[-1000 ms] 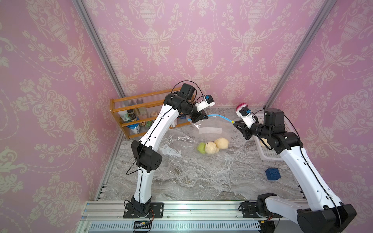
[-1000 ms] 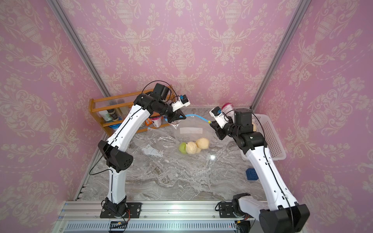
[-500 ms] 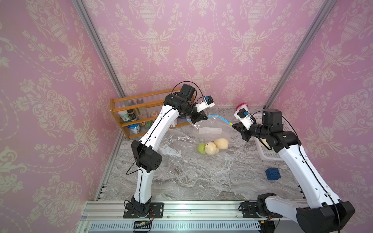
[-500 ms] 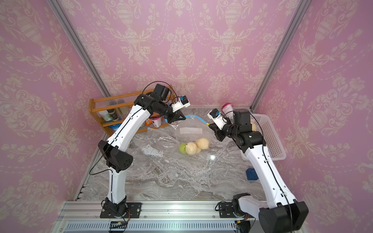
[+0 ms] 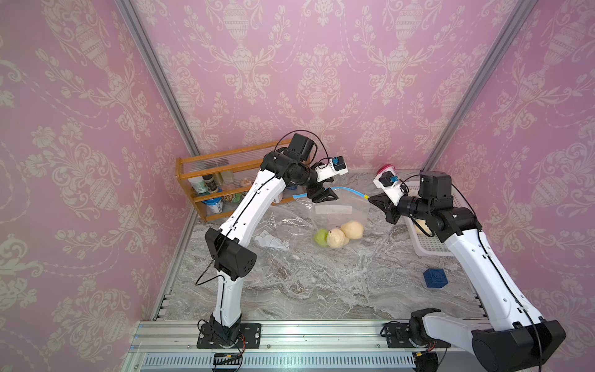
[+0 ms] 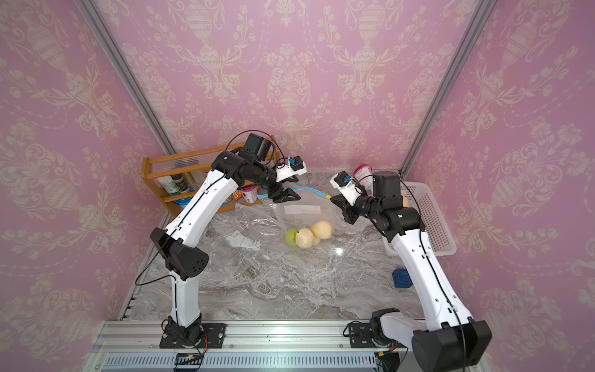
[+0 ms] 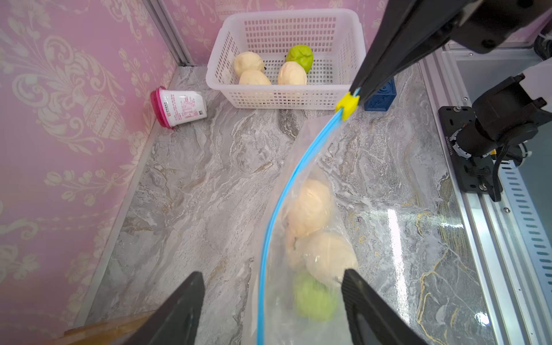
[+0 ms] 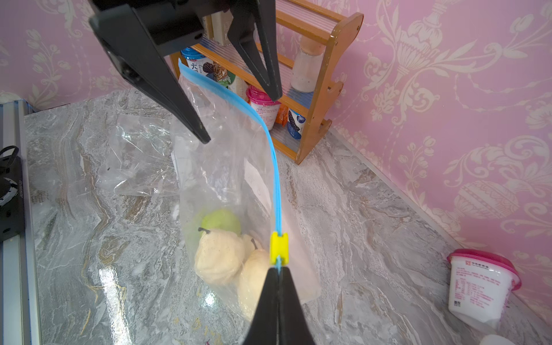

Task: Open the zip-top bag and take out the pear
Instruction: Unzip the zipper on the zipper food storage bag.

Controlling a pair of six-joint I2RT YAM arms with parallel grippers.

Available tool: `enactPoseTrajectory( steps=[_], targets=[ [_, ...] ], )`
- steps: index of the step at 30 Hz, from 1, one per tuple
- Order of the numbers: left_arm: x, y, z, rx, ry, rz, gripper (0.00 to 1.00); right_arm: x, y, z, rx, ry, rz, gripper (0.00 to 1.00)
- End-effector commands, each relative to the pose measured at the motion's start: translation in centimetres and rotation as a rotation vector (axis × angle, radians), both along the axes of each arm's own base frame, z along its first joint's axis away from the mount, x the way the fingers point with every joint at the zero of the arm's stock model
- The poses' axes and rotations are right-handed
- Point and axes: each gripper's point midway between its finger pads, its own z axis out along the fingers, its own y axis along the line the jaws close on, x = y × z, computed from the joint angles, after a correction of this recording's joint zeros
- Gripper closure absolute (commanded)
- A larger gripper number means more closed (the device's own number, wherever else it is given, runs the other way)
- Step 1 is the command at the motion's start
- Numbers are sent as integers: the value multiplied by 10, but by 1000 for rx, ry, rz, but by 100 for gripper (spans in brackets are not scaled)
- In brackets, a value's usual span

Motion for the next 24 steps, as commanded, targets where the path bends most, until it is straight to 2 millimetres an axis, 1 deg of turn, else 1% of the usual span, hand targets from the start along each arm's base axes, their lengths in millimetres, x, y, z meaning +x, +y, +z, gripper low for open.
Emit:
enactPoseTrajectory(
  steps=[1, 5, 9, 13, 19, 21, 24],
  targets=[
    [-19, -15, 32, -82, -116, -114, 22, -6, 9, 19, 54, -27, 63, 100],
    [-24, -33, 29, -103, -114, -154, 23, -10, 15, 25, 85, -28, 99, 100],
    [-23, -46, 29, -136, -73, -151, 29, -11, 17, 27, 101, -21, 113, 100],
    [-26, -54, 33, -176, -47, -173, 37, -11, 19, 29, 118, -18, 123, 100],
    [-38, -66, 30, -178, -45, -227, 49, -11, 20, 30, 130, -20, 125, 100],
    [-43, -67, 29, -180, -32, -249, 51, -11, 20, 31, 131, -23, 124, 100],
    [-45, -70, 25, -175, -21, -258, 52, -11, 20, 32, 135, -22, 126, 100]
  ],
)
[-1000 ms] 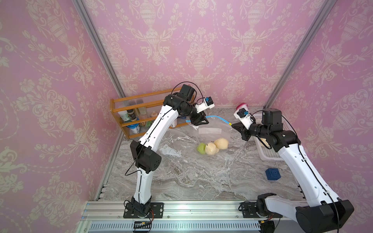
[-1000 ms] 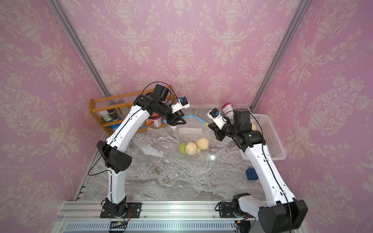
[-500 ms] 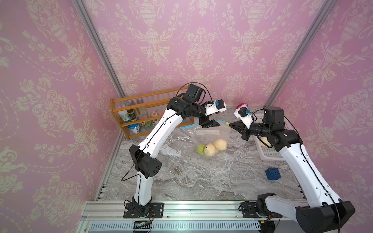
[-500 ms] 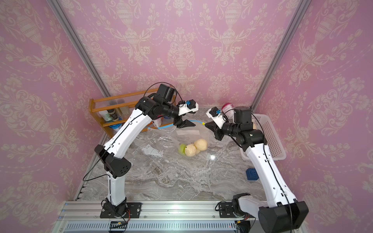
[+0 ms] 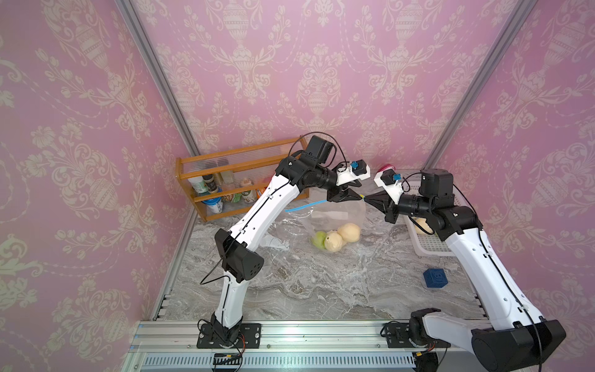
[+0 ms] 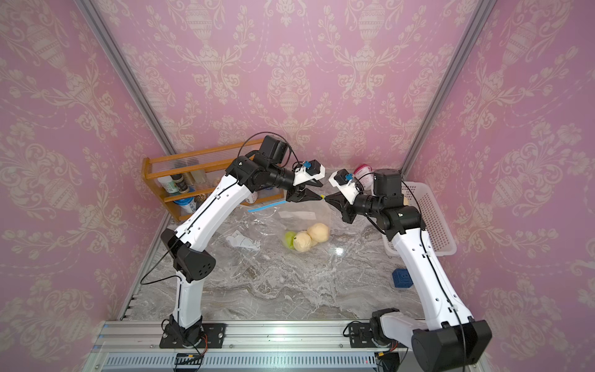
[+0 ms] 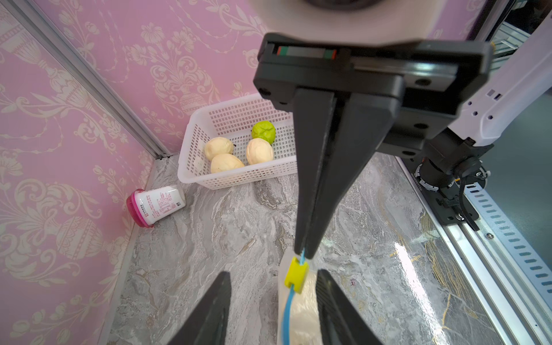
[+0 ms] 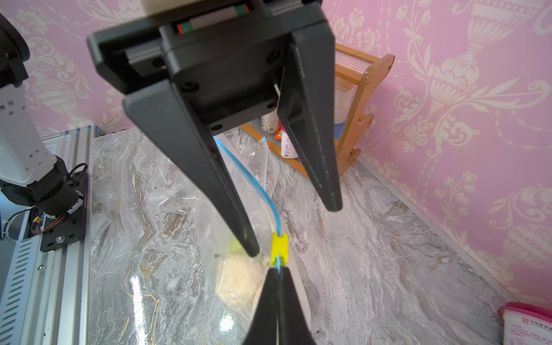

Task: Open the zip-top bag and take out the pear
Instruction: Unzip the zipper on the zipper food storage bag.

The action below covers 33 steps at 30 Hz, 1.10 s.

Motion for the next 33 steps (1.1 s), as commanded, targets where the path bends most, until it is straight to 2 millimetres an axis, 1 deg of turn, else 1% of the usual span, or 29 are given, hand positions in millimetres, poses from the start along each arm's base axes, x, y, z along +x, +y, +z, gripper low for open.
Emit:
enactPoseTrajectory(
  steps=[1, 3, 7, 9, 13, 14, 16, 18, 19, 23, 26, 31, 33],
  targets=[
    [-11, -5, 1, -9, 27, -47, 52, 0, 3, 15, 36, -22, 15, 100],
    [-11, -7, 0, -9, 24, -47, 55, 0, 3, 15, 37, -23, 17, 100],
    [-10, -7, -1, -2, 21, -43, 70, -1, 3, 15, 40, -24, 18, 100],
    [-9, -7, -2, 0, 20, -41, 73, -1, 3, 16, 41, -23, 17, 100],
    [-10, -7, -3, 1, 26, -44, 75, 0, 3, 16, 49, -21, 16, 100],
    [-10, -7, -4, 3, 29, -43, 77, 0, 3, 16, 51, -21, 15, 100],
    [-10, -7, -5, 7, 31, -45, 85, 0, 4, 16, 58, -23, 13, 100],
    [-9, -6, -7, 16, 28, -36, 98, 0, 3, 17, 64, -26, 8, 100],
    [-7, -5, -9, 27, 20, -27, 100, 1, 3, 17, 66, -27, 4, 100],
    [5, 4, -16, 82, 9, 46, 100, 4, -3, 18, 84, -28, -26, 100],
    [15, 13, -16, 89, 39, 101, 100, 9, -11, 20, 106, -32, -61, 100],
    [41, 39, -11, 77, 99, 228, 100, 16, -25, 23, 126, -38, -130, 100],
    [49, 51, -11, 84, 110, 267, 100, 18, -30, 24, 132, -42, -154, 100]
  ],
)
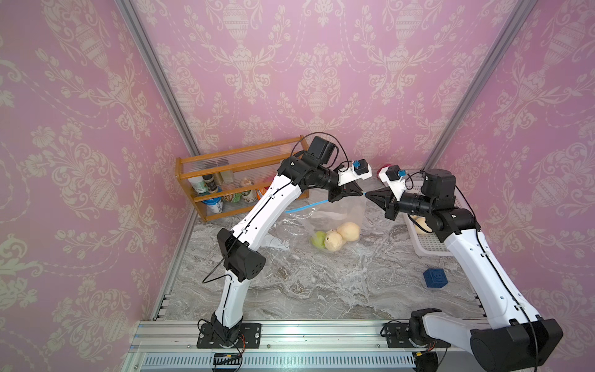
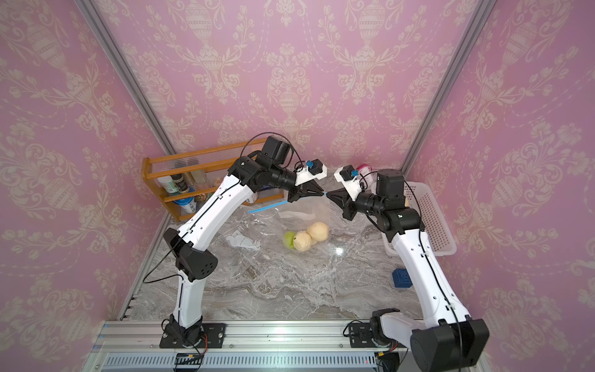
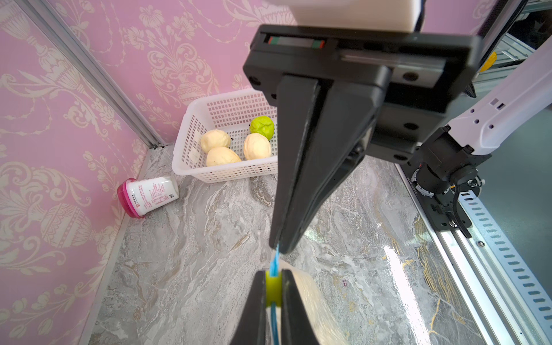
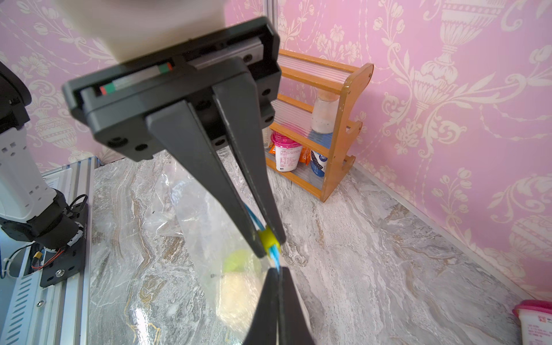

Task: Open the zip-top bag and take out the pear
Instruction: Unzip the zipper on the zipper food storage bag, then place the zipper food storage bag at the center of the board.

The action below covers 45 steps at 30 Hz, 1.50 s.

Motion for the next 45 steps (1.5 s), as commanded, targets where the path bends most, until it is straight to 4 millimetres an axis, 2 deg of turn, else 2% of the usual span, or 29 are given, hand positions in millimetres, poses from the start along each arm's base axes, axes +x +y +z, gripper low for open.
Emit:
enactPoseTrajectory(
  steps=[1, 5, 8, 12, 14, 18, 21, 25, 28, 33, 39, 42, 45],
  targets=[
    [41, 50, -6, 68, 50, 208, 100, 4, -20, 20, 28, -62, -93, 100],
    [47, 66, -10, 85, 51, 245, 100, 11, -29, 21, 41, -71, -131, 100],
    [56, 87, -14, 112, 48, 300, 100, 19, -40, 21, 47, -69, -185, 100],
    [74, 124, -19, 141, 90, 435, 100, 30, -57, 22, 68, -60, -278, 100],
    [80, 142, -24, 179, 117, 516, 100, 36, -64, 9, 98, -27, -323, 100],
    [88, 181, -34, 271, 124, 719, 100, 43, -68, 7, 147, -15, -364, 100],
    [90, 202, -29, 257, 103, 845, 100, 44, -75, 4, 149, -29, -412, 100],
    [86, 224, -14, 223, 37, 971, 100, 37, -84, 17, 158, -74, -458, 100],
    [81, 224, -8, 187, 35, 978, 100, 35, -87, 23, 167, -93, -466, 100],
    [93, 224, 11, 149, -8, 1004, 100, 45, -88, 42, 182, -131, -466, 100],
    [104, 200, 31, 70, -17, 903, 100, 64, -92, 60, 196, -188, -481, 100],
    [94, 193, 28, 48, 41, 872, 100, 62, -90, 68, 218, -251, -461, 100],
    [65, 180, 7, 50, 39, 781, 100, 47, -80, 52, 225, -209, -402, 100]
  ],
)
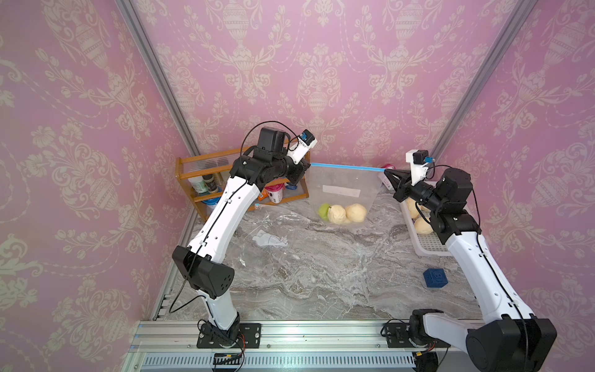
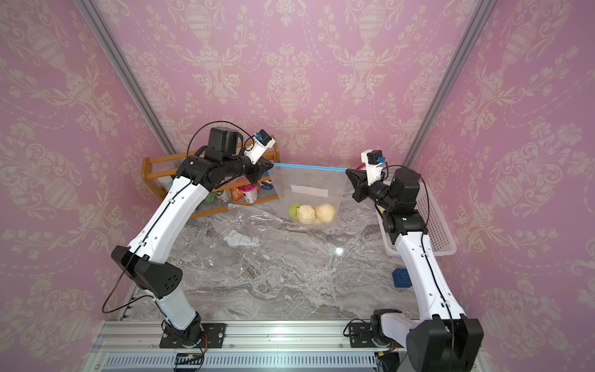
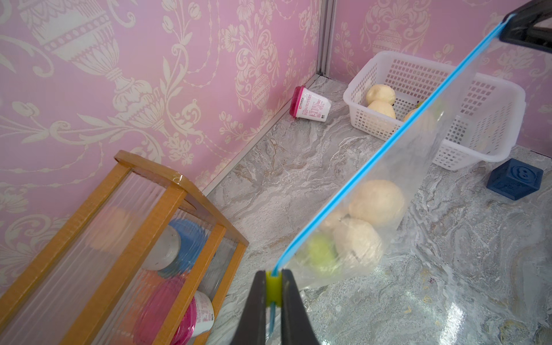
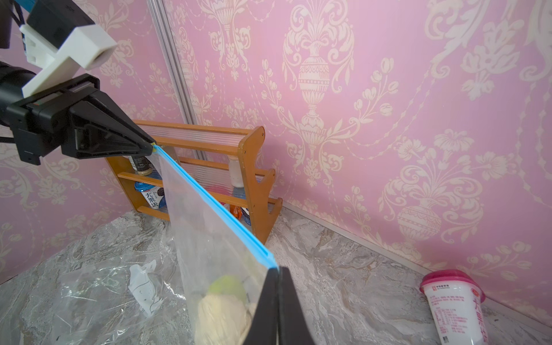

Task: Open the zip-top bag and take out the pear
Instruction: Place the zipper food storage bag at the center of the board.

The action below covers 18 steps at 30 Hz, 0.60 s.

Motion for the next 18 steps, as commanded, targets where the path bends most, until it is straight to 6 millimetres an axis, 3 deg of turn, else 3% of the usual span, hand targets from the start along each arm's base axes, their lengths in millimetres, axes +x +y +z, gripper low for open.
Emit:
enactPoseTrajectory(
  steps=[1, 3, 5, 10, 13, 18],
  targets=[
    [-28, 15, -23, 29, -1, -11, 100, -12, -14, 0, 20, -21, -46, 100],
    [-58, 0, -43, 19, -28, -137, 100, -29, -6, -27, 35, 67, -2, 100],
    [-86, -12, -64, 12, -18, -227, 100, -47, 0, -53, 57, 153, 3, 84],
    [-129, -31, -102, 55, 36, -382, 100, -93, 4, -65, 146, 272, -19, 70],
    [-139, -40, -119, 85, 63, -440, 100, -112, 0, -69, 226, 378, -75, 66],
    [-145, -51, -142, 128, 108, -494, 100, -134, -7, -101, 354, 663, -183, 68]
  ],
)
